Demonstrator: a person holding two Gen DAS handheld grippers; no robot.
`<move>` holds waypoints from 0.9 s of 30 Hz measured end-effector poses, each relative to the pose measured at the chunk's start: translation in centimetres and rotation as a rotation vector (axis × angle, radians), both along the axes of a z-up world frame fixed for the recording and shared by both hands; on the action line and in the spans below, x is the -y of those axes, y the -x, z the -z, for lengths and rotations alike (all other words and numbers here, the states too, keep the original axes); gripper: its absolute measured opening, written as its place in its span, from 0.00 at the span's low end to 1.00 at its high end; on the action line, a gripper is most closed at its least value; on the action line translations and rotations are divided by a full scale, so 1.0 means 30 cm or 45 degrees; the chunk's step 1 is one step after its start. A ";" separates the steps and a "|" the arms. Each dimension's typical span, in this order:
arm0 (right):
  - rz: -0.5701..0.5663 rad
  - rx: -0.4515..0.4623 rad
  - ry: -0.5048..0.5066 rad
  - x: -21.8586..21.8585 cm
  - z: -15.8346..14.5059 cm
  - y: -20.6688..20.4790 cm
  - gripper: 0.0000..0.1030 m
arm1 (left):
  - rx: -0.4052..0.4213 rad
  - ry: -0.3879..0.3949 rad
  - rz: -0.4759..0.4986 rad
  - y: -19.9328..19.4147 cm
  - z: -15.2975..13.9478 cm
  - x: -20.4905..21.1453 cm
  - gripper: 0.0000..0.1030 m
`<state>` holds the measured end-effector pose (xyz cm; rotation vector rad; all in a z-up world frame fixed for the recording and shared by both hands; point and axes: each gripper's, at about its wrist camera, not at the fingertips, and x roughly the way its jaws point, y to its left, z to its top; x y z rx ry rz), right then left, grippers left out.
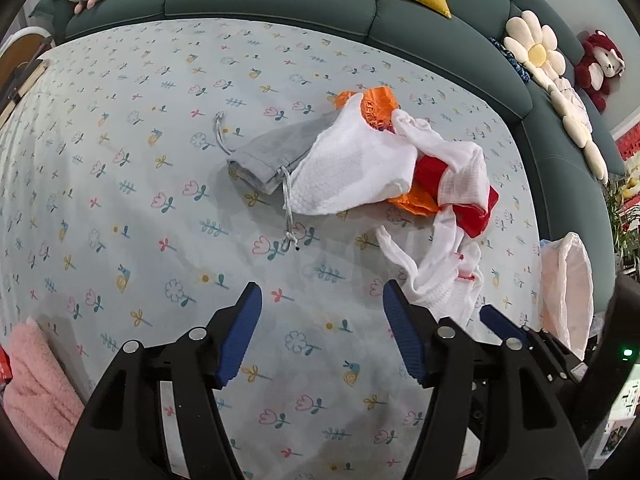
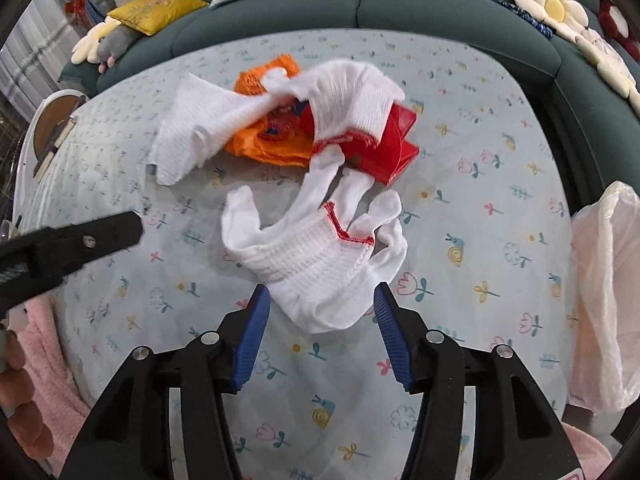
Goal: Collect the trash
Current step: 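Move both open grippers back from the bin toward the tissue pile, then grasp the white tissue with the left gripper while the right grasps the white glove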
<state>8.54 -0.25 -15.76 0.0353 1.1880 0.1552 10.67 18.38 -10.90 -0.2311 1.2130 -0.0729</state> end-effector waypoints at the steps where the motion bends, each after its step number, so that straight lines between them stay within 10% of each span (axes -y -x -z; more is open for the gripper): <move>1: 0.005 -0.013 -0.005 0.001 0.012 -0.005 0.51 | 0.002 -0.003 0.005 -0.006 0.000 0.003 0.58; 3: 0.014 -0.041 -0.014 0.003 0.037 -0.014 0.50 | 0.011 -0.014 0.019 -0.022 0.000 0.011 0.58; 8: 0.011 -0.054 -0.050 0.014 0.052 -0.018 0.10 | 0.056 -0.029 0.069 -0.087 -0.019 0.057 0.58; 17: 0.079 0.008 -0.098 0.076 -0.018 -0.026 0.08 | 0.048 -0.036 0.142 -0.214 0.018 0.154 0.57; 24: 0.095 0.038 -0.118 0.103 -0.068 -0.029 0.08 | -0.021 -0.001 0.173 -0.223 0.070 0.180 0.07; 27: 0.096 0.054 -0.120 0.118 -0.091 -0.023 0.08 | -0.010 0.008 0.180 -0.205 0.059 0.193 0.04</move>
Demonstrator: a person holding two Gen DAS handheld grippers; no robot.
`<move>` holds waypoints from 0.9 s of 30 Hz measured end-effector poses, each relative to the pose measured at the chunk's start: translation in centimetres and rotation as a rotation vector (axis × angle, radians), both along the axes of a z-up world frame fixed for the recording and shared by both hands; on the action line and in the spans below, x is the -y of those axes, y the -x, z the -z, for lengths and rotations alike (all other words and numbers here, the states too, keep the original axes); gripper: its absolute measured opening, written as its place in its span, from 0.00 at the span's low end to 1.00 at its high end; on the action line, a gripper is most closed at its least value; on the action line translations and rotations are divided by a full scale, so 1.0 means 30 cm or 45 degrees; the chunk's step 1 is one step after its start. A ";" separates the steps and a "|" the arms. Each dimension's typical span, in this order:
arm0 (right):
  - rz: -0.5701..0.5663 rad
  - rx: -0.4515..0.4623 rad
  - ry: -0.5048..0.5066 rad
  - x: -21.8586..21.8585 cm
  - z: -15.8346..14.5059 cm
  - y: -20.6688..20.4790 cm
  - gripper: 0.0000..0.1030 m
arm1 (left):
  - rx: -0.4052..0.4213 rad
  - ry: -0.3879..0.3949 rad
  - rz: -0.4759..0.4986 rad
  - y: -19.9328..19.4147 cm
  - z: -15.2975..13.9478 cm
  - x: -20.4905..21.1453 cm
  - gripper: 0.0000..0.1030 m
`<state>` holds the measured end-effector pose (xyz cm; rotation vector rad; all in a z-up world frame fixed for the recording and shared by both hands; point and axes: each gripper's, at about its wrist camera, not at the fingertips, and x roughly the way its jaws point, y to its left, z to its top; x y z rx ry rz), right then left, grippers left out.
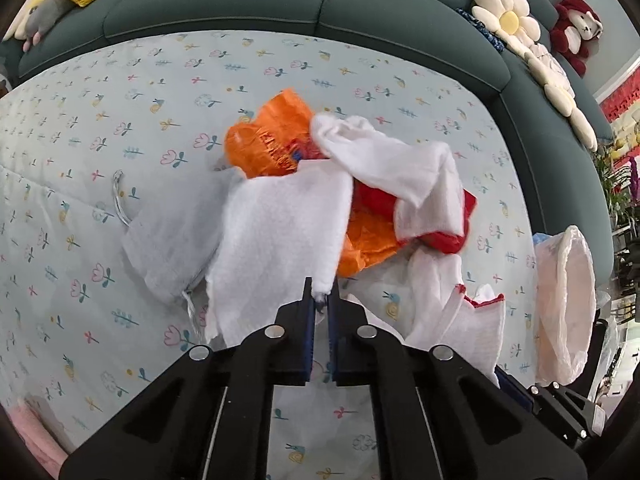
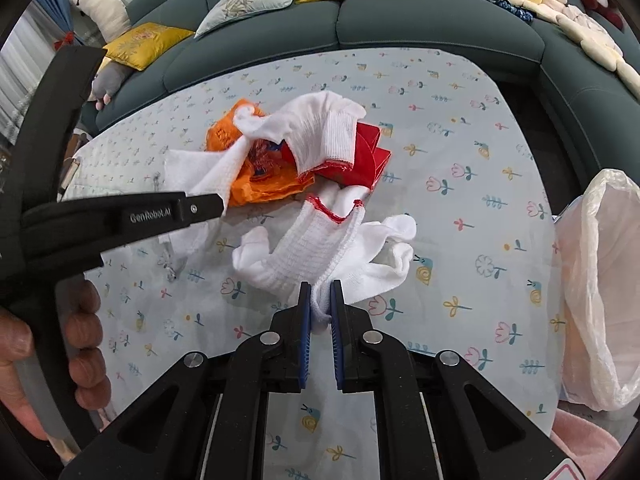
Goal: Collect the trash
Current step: 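Grasp the white tissue with the left gripper while the right grasps the white glove, then carry the tissue and glove over the bin and open both grippers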
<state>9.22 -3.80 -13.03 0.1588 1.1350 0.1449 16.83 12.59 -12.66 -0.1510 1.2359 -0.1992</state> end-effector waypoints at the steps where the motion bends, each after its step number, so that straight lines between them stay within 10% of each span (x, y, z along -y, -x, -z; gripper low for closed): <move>1: 0.006 0.007 -0.002 0.006 -0.010 0.004 0.08 | 0.005 0.003 0.002 0.006 -0.006 0.005 0.04; 27: 0.327 0.313 -0.014 0.445 -0.323 0.186 0.08 | 0.135 0.152 0.212 0.277 -0.282 0.386 0.04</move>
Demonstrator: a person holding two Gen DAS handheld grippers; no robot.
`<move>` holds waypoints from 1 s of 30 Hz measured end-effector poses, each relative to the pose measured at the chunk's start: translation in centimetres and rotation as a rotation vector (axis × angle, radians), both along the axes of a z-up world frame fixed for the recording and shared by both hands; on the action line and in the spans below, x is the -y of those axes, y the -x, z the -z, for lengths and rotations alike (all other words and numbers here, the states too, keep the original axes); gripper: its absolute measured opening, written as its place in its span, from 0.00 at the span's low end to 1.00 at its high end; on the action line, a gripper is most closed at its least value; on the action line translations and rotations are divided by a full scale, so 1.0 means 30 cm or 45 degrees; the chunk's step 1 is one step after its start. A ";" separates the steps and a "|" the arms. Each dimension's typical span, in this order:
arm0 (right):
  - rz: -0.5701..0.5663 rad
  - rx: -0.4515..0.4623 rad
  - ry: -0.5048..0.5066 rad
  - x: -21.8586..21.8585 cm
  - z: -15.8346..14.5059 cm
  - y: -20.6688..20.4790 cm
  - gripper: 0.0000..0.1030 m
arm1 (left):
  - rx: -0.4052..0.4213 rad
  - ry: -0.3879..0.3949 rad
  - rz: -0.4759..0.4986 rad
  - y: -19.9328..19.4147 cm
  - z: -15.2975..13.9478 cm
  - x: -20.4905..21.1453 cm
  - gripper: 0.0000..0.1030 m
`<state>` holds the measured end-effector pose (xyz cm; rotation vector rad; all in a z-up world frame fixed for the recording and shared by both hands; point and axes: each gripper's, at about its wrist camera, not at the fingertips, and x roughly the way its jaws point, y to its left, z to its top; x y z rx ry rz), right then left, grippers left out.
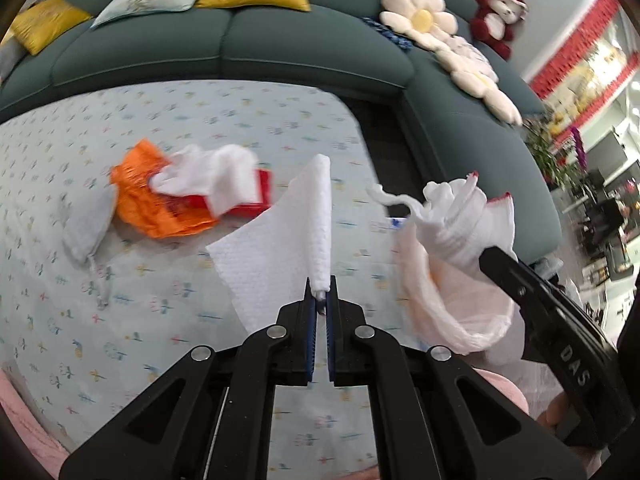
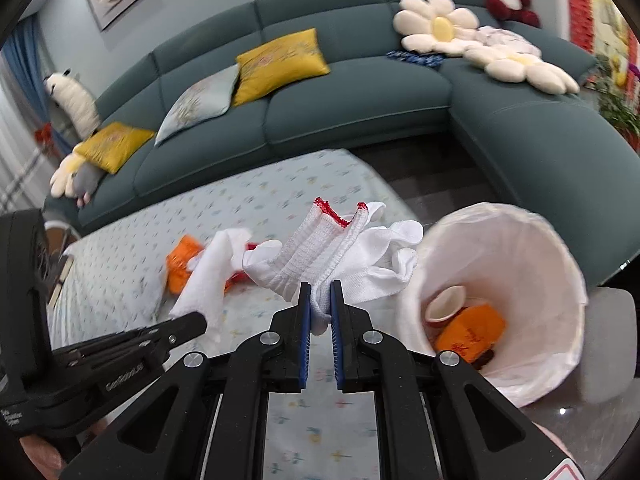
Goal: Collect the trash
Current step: 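Carry the tissue and glove over the bin and open both grippers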
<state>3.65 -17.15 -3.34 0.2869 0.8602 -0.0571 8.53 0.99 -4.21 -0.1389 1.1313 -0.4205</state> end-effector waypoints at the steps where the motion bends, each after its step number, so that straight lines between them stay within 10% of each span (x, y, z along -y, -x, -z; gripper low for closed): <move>1: 0.017 0.007 0.002 0.026 -0.006 0.011 0.08 | 0.006 -0.001 0.018 0.008 -0.009 0.027 0.04; 30: 0.317 0.028 0.004 0.473 0.022 0.198 0.09 | -0.012 0.055 0.417 0.116 -0.040 0.563 0.05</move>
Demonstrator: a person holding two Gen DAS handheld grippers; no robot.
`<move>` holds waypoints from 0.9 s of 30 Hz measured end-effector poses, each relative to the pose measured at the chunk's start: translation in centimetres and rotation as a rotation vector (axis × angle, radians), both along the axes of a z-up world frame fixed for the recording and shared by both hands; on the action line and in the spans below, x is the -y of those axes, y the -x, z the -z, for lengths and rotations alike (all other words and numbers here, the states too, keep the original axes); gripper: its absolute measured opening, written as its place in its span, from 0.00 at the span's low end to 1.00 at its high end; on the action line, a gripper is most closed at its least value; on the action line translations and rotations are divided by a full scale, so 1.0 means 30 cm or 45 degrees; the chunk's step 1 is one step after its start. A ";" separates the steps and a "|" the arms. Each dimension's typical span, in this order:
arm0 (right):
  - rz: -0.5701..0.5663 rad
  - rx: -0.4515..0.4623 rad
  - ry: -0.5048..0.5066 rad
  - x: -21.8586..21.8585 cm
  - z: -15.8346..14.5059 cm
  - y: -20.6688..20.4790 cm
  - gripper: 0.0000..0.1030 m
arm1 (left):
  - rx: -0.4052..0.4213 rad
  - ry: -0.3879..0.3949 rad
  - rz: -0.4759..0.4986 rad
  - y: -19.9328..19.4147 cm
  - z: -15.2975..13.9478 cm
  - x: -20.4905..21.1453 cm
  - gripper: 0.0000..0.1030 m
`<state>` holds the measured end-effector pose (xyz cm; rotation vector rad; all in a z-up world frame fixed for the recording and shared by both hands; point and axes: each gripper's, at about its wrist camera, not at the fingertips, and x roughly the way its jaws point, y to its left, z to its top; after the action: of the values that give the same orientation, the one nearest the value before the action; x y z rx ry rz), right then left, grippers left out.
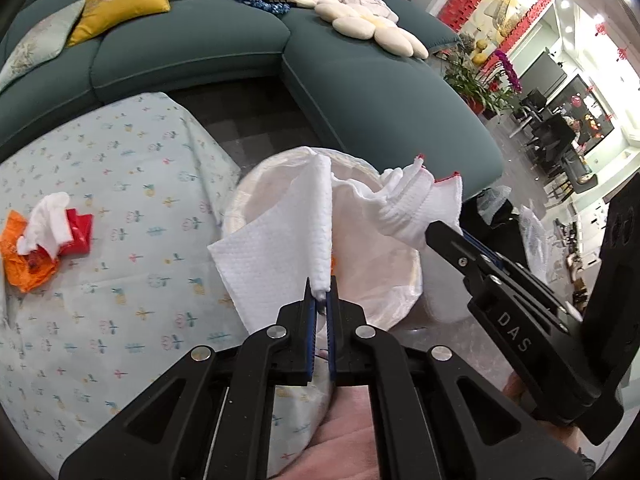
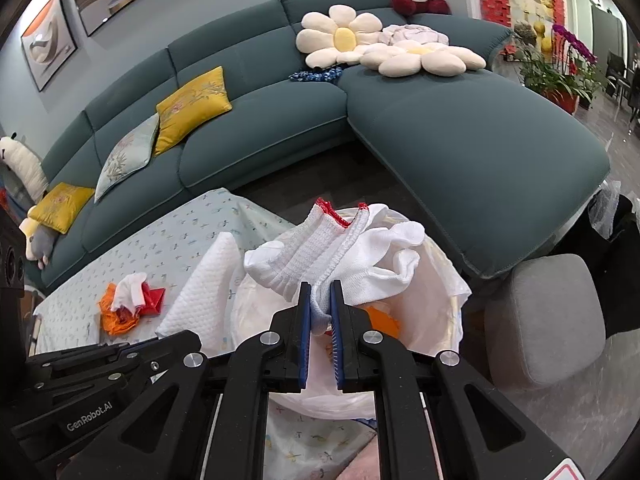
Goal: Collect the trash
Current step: 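Carry the tissue and glove over the bin and open both grippers, then move both open grippers back from the bin toward the remaining pile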
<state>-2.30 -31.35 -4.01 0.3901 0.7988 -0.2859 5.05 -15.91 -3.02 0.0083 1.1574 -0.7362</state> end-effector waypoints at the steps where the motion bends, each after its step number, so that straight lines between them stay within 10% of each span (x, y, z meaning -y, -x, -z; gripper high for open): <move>1: 0.004 0.001 -0.004 0.006 0.002 0.000 0.10 | -0.004 0.004 0.001 0.002 0.000 0.005 0.05; 9: 0.035 0.022 -0.015 0.031 -0.001 0.007 0.23 | 0.046 -0.004 -0.031 0.009 -0.015 0.002 0.45; 27: -0.053 0.024 0.016 -0.077 -0.033 -0.028 0.35 | 0.063 -0.034 -0.186 -0.035 -0.013 -0.156 0.46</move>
<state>-1.45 -29.03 -3.01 0.3634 0.7852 -0.2484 6.09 -11.22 -2.64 -0.0352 1.1080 -0.5882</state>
